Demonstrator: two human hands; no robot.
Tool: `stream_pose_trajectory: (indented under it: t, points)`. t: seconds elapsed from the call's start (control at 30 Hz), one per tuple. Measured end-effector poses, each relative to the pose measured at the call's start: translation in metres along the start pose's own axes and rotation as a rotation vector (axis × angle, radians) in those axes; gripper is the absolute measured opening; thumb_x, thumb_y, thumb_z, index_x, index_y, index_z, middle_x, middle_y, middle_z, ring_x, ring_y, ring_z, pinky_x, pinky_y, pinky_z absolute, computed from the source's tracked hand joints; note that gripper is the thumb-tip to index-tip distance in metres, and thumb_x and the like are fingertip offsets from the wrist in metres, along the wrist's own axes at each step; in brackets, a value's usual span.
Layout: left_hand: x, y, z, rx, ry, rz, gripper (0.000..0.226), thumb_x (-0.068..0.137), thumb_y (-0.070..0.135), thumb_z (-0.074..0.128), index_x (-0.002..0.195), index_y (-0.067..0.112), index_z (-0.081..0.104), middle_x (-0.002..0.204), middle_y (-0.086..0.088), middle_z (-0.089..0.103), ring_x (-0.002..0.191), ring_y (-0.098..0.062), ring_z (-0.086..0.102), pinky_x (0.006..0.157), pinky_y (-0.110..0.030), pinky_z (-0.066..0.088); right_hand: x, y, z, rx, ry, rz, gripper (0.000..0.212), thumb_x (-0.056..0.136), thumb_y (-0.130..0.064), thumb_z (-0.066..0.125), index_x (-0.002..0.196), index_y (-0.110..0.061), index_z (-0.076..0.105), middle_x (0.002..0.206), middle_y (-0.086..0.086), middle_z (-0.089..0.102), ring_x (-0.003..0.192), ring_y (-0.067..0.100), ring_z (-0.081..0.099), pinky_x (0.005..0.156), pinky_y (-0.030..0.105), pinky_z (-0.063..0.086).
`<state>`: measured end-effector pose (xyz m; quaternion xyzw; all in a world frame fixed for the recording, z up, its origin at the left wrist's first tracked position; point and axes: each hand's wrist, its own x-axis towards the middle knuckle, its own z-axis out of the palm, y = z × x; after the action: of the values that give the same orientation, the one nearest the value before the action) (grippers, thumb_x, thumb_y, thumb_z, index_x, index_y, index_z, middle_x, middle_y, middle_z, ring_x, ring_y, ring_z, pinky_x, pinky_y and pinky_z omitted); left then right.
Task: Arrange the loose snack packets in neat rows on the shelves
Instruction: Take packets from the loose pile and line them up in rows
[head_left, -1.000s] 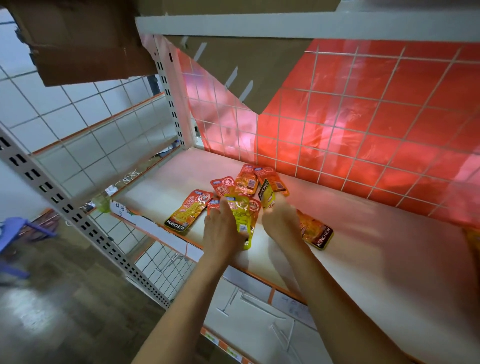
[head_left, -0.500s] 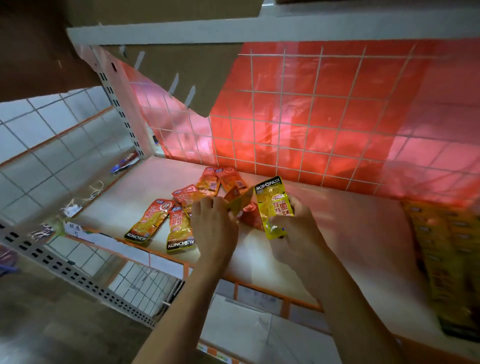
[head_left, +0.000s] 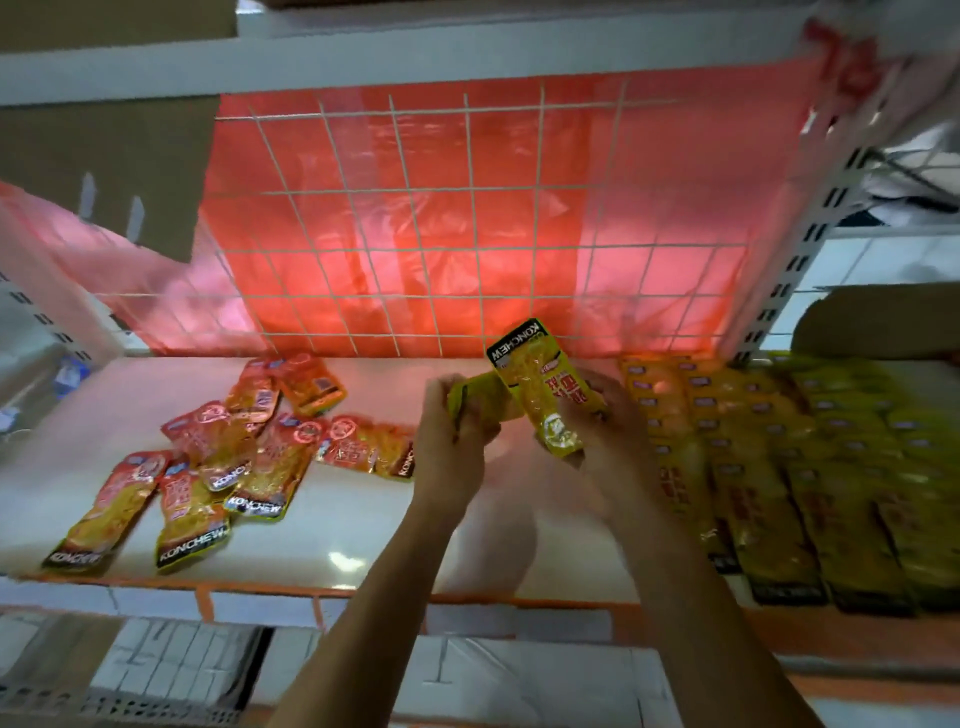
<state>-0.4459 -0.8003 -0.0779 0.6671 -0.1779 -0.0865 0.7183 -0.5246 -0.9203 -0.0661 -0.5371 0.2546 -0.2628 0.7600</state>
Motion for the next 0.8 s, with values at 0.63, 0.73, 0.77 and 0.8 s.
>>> stream_pose_trajectory:
  t: [0.63, 0.73, 0.77, 0.8]
  points:
    - [-0.020, 0.000, 0.109, -0.297, -0.133, -0.230, 0.052, 0.074, -0.022, 0.062, 0.118, 0.004, 0.055, 0.110, -0.021, 0.061, 0.082, -0.030, 0.062, 0.062, -0.032, 0.050, 0.004, -0.033, -0.112, 0.204, 0.115, 0.090, 0.023, 0.086, 0.006, 0.058, 0.106, -0.007, 0.058, 0.097, 0.013, 0.069, 0.085, 0.030, 0.067, 0.075, 0.050, 0.055]
    - [-0.020, 0.000, 0.113, -0.292, -0.211, -0.254, 0.066, 0.074, -0.027, 0.056, 0.132, 0.004, 0.050, 0.106, -0.023, 0.068, 0.083, -0.030, 0.066, 0.067, -0.035, 0.054, 0.005, -0.035, -0.119, 0.212, 0.092, 0.072, 0.021, 0.089, 0.005, 0.056, 0.108, -0.005, 0.056, 0.096, 0.011, 0.069, 0.084, 0.028, 0.067, 0.067, 0.042, 0.057]
    - [-0.020, 0.001, 0.114, -0.286, -0.261, -0.244, 0.064, 0.074, -0.026, 0.056, 0.131, 0.002, 0.051, 0.106, -0.025, 0.067, 0.085, -0.030, 0.066, 0.070, -0.038, 0.054, 0.005, -0.036, -0.122, 0.208, 0.085, 0.063, 0.019, 0.089, 0.004, 0.055, 0.105, -0.007, 0.057, 0.093, 0.009, 0.070, 0.082, 0.027, 0.067, 0.066, 0.041, 0.057]
    - [-0.022, 0.002, 0.116, -0.265, -0.298, -0.237, 0.059, 0.076, -0.024, 0.056, 0.129, 0.002, 0.054, 0.106, -0.026, 0.067, 0.086, -0.031, 0.066, 0.073, -0.040, 0.055, 0.006, -0.038, -0.125, 0.205, 0.077, 0.053, 0.019, 0.090, 0.003, 0.055, 0.103, -0.009, 0.057, 0.092, 0.008, 0.071, 0.081, 0.026, 0.067, 0.066, 0.041, 0.057]
